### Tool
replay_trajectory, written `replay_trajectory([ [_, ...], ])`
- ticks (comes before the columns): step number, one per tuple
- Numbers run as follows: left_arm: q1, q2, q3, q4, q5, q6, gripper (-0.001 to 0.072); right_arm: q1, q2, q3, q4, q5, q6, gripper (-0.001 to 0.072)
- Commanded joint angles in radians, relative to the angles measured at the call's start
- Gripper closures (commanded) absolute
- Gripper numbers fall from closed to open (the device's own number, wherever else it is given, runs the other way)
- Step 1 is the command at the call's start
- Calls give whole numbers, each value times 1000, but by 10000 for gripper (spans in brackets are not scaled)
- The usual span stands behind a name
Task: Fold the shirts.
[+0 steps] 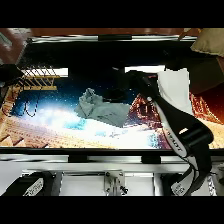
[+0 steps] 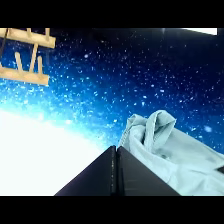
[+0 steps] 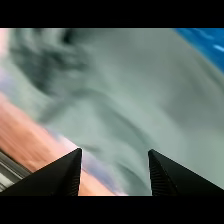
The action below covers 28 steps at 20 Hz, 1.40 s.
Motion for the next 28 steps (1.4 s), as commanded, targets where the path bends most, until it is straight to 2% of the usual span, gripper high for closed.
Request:
replay_trajectory([
  [1, -6, 2, -29, -2, 0, 9, 672, -166, 73, -98, -119, -180, 16, 181],
  [2, -7, 2, -29, -14, 0, 23, 672, -204, 85, -169, -105, -158, 40, 101],
  [3, -9, 2, -29, -18, 0, 31, 672, -224, 85, -228, -53, -143, 42, 86],
  [7, -13, 3, -29, -61, 14, 34, 672, -213, 85, -417, 190, 64, -24, 86],
  [10, -13, 6, -29, -94, 39, 45, 672, -174, 74, -441, 202, 174, -5, 86],
  [13, -13, 10, -29, -98, 45, 44, 672, -139, 39, -441, 257, 214, 2, 87],
  [14, -13, 14, -29, -98, 45, 44, 672, -127, 31, -441, 294, 224, -17, 130],
  [15, -13, 15, -28, -98, 45, 44, 672, -119, 32, -440, 330, 232, -49, 358],
  [16, -13, 16, -28, -98, 45, 44, 672, -116, 39, -433, 364, 229, -69, 627],
  [19, -13, 16, -29, -98, 46, 44, 672, -141, 91, -353, 428, 159, -159, 636],
  [21, -13, 16, -29, -98, 46, 44, 672, -184, 142, -240, 428, 62, -158, 636],
  [23, -13, 16, -29, -98, 46, 44, 672, -234, 192, -116, 427, -2, -125, 637],
  [28, -13, 16, -29, -98, 45, 44, 672, -379, 275, 102, 418, 2, -26, 637],
])
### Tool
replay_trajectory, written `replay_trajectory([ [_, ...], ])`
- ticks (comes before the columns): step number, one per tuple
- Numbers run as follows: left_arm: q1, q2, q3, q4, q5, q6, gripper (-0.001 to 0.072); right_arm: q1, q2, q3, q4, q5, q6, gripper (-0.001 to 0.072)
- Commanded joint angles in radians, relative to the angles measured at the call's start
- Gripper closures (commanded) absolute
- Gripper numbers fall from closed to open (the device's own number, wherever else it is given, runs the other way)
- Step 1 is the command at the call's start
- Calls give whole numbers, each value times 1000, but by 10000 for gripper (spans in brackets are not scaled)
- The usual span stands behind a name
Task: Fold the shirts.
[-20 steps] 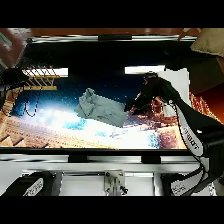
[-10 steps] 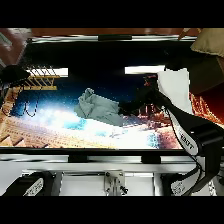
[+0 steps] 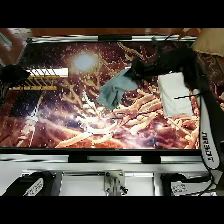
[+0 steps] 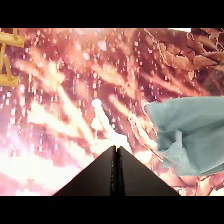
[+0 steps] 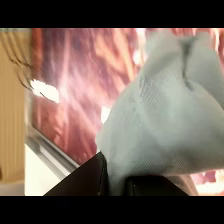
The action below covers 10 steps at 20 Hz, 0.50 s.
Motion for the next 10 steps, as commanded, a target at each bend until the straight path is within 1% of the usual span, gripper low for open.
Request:
replay_trajectory([
  [1, 0, 1, 0, 0, 0, -1, 671, -105, 40, 154, -3, -15, 62, 637],
  [3, 0, 1, 0, 0, 0, -1, 671, -159, 39, 188, -26, 31, 77, 637],
  [5, 0, 1, 0, 0, 0, -1, 671, -209, 37, 188, -29, 117, 79, 637],
  [7, 0, 1, 0, 0, 0, -1, 672, -249, 32, 188, -40, 232, 79, 637],
  [10, 0, 1, 0, 0, 0, -1, 671, -297, 13, 188, -40, 444, 80, 637],
])
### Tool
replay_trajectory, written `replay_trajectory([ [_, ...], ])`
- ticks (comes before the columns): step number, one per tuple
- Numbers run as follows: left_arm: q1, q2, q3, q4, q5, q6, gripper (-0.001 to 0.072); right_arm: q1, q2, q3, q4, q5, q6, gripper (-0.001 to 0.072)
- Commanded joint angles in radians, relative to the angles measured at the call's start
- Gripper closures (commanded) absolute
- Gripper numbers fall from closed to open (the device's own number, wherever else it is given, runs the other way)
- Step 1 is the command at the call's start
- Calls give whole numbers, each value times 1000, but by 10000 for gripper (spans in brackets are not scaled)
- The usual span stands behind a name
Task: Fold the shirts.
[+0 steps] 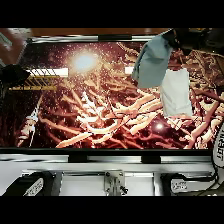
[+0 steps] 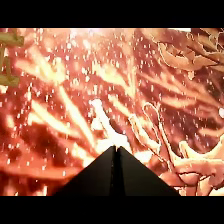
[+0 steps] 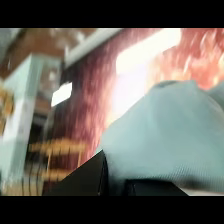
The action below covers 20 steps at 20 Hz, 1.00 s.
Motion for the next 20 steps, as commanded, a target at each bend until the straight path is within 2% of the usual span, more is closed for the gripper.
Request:
replay_trajectory([
  [1, 0, 0, 0, 0, 0, 0, 671, -55, -22, 9, -10, 294, 7, 637],
  [5, 0, 1, 0, 0, -1, 0, 671, -56, -81, 9, -10, 678, -55, 637],
  [8, 0, 1, 0, -7, -6, 0, 671, -56, -148, 9, -11, 803, -65, 637],
  [13, 0, 1, 0, -7, -21, 0, 671, -56, -283, 9, -21, 756, -96, 636],
  [16, 0, 1, 0, -7, -21, 0, 671, -65, -294, 9, -87, 680, -117, 636],
  [20, 0, 1, 0, -7, -20, 0, 671, -79, -251, 9, -91, 570, -117, 636],
])
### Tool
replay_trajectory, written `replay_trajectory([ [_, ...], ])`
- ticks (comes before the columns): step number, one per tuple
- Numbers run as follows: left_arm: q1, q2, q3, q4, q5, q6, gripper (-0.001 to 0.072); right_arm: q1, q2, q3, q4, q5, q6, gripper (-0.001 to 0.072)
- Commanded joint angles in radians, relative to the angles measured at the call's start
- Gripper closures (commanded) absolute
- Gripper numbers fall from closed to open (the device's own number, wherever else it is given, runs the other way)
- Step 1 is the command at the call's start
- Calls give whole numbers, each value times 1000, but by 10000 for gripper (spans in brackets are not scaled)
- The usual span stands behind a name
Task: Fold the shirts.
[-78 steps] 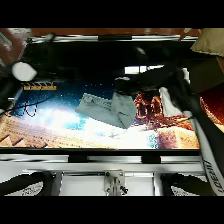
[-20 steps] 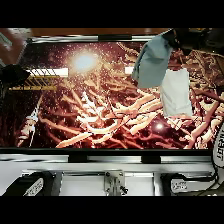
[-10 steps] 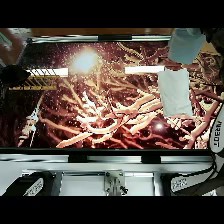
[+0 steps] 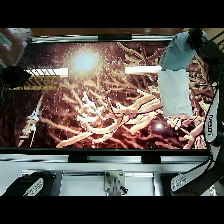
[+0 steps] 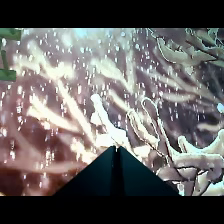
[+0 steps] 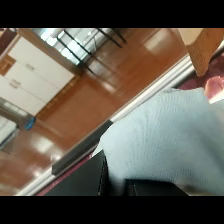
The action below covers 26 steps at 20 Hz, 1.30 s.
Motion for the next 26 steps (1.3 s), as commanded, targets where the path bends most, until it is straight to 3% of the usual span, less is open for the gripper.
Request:
replay_trajectory([
  [1, 0, 0, 0, 0, -1, 1, 671, -7, 39, 1, -34, -122, -13, 636],
  [3, 0, 0, 0, 0, -1, 1, 671, -17, 94, 1, -139, -257, -6, 636],
  [7, 0, 0, 0, 0, -1, 1, 671, -51, 190, 1, -325, -635, 111, 636],
  [11, 0, 0, 0, 0, -1, 1, 671, -49, 227, -2, -534, -893, 251, 637],
  [13, 0, 1, 0, 0, -1, 17, 671, -48, 225, -13, -598, -1004, 261, 636],
  [19, 0, 1, 0, -8, -1, 39, 671, -27, 225, -49, -671, -1218, 324, 636],
  [26, 0, -2, 0, -14, 0, 49, 671, -2, 225, -330, -716, -1197, 421, 636],
])
